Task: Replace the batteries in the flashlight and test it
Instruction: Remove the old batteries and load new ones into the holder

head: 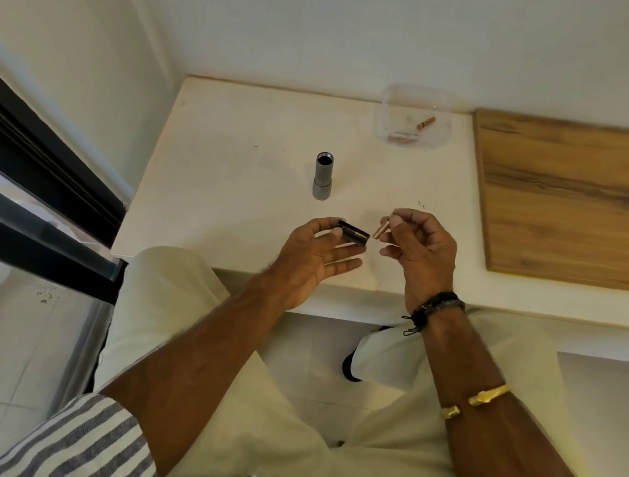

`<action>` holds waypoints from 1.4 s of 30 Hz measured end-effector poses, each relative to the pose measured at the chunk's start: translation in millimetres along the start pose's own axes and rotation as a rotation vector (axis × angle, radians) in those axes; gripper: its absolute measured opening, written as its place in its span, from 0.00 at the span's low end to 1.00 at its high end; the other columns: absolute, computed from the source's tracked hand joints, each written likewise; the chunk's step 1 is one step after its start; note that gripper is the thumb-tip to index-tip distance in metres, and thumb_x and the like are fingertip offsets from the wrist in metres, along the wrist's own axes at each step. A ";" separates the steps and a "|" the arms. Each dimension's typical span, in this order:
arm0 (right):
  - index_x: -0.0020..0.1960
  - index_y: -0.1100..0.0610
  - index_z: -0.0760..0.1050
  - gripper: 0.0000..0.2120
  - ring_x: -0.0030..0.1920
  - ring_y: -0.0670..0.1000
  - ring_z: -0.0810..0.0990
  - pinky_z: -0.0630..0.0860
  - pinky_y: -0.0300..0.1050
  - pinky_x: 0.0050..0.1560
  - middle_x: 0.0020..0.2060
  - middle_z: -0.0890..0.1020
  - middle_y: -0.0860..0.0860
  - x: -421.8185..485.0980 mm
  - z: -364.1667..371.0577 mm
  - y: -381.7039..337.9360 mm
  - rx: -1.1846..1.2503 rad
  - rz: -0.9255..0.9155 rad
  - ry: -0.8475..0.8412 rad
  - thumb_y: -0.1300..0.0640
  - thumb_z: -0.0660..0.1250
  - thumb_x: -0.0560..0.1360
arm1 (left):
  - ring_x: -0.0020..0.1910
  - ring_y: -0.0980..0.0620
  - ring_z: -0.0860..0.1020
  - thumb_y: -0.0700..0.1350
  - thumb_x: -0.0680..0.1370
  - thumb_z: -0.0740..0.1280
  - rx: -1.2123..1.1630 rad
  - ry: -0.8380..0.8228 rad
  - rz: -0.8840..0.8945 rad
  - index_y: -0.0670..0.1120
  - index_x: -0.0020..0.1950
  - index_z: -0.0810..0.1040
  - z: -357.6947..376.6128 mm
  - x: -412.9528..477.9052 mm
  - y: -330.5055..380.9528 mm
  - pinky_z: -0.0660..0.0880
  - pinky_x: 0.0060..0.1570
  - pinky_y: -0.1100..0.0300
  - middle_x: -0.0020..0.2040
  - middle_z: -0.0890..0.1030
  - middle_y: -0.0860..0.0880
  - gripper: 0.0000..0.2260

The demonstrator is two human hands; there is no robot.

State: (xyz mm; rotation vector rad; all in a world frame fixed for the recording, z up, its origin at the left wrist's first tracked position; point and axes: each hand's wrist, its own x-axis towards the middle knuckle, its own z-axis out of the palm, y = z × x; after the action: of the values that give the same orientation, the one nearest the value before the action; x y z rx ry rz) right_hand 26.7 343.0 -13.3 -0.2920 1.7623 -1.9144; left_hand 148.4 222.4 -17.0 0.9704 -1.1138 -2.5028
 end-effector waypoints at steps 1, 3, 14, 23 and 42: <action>0.56 0.60 0.81 0.07 0.41 0.52 0.84 0.82 0.44 0.39 0.44 0.86 0.58 2.1 -2.7 0.9 0.025 0.009 0.031 0.64 0.70 0.78 | 0.58 0.35 0.81 0.37 0.83 0.61 -0.062 -0.002 -0.010 0.38 0.66 0.70 0.5 -0.1 0.0 0.80 0.55 0.45 0.60 0.80 0.33 0.12; 0.56 0.58 0.82 0.07 0.41 0.52 0.84 0.82 0.43 0.40 0.43 0.86 0.58 6.6 -8.1 2.1 0.068 0.021 0.095 0.63 0.71 0.78 | 0.58 0.34 0.81 0.35 0.83 0.59 -0.169 -0.001 -0.031 0.37 0.66 0.70 -1.1 0.7 0.5 0.80 0.56 0.46 0.61 0.78 0.31 0.12; 0.46 0.63 0.83 0.06 0.44 0.57 0.87 0.85 0.54 0.50 0.41 0.86 0.58 47.2 -32.2 12.0 0.111 0.081 0.455 0.70 0.73 0.71 | 0.53 0.38 0.84 0.38 0.80 0.67 -0.172 0.088 -0.040 0.36 0.59 0.75 -10.8 6.8 -3.8 0.82 0.51 0.50 0.52 0.83 0.35 0.10; 0.47 0.55 0.86 0.05 0.39 0.47 0.83 0.84 0.48 0.48 0.38 0.86 0.48 50.7 -28.8 25.2 -0.471 -0.015 0.442 0.59 0.76 0.70 | 0.55 0.39 0.83 0.34 0.80 0.64 -0.179 0.008 -0.046 0.36 0.62 0.75 -11.0 7.1 -1.7 0.81 0.54 0.49 0.56 0.82 0.37 0.11; 0.48 0.55 0.85 0.04 0.35 0.50 0.84 0.80 0.44 0.33 0.39 0.86 0.52 14.4 -6.9 -4.0 -0.393 -0.026 0.034 0.62 0.73 0.74 | 0.59 0.41 0.80 0.32 0.81 0.59 -0.115 -0.070 0.031 0.37 0.67 0.74 -11.0 0.2 6.0 0.78 0.60 0.49 0.59 0.80 0.38 0.14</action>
State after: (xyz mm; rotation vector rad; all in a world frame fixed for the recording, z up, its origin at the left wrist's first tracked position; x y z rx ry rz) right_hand 10.3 341.7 -13.0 -0.4244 2.1614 -1.5844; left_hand 155.1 212.0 -18.1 0.8342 -0.9838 -2.5622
